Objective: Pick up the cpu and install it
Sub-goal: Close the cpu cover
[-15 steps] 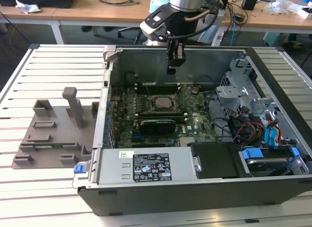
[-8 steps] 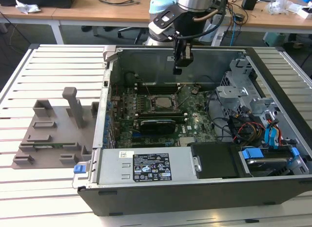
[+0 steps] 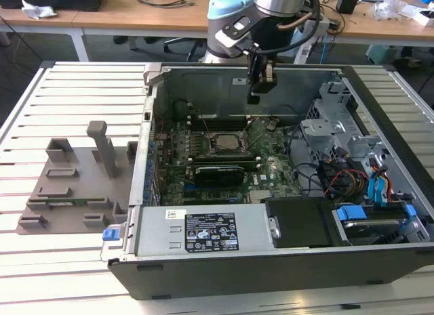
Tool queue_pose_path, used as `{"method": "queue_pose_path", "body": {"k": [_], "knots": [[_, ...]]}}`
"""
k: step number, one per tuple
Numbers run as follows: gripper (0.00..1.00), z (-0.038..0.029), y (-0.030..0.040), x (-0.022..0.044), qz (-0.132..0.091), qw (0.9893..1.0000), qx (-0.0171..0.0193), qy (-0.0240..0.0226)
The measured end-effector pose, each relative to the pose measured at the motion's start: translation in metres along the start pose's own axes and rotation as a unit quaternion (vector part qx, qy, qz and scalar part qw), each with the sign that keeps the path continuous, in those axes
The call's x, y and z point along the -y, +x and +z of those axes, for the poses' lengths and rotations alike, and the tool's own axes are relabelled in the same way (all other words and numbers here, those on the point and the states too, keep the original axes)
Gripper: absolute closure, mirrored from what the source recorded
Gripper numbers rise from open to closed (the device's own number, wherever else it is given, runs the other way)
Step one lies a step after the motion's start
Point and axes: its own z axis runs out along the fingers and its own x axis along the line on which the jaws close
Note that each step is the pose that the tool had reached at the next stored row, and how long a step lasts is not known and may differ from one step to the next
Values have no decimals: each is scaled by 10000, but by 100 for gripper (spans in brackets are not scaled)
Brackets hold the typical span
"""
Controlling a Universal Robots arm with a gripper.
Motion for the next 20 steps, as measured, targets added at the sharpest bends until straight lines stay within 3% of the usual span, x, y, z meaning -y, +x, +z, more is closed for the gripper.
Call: {"method": "queue_pose_path", "body": {"k": [17,20], "knots": [[89,-8,2,-311,-1,10000,38,8],[89,72,8,-409,-4,10000,41,29]]}}
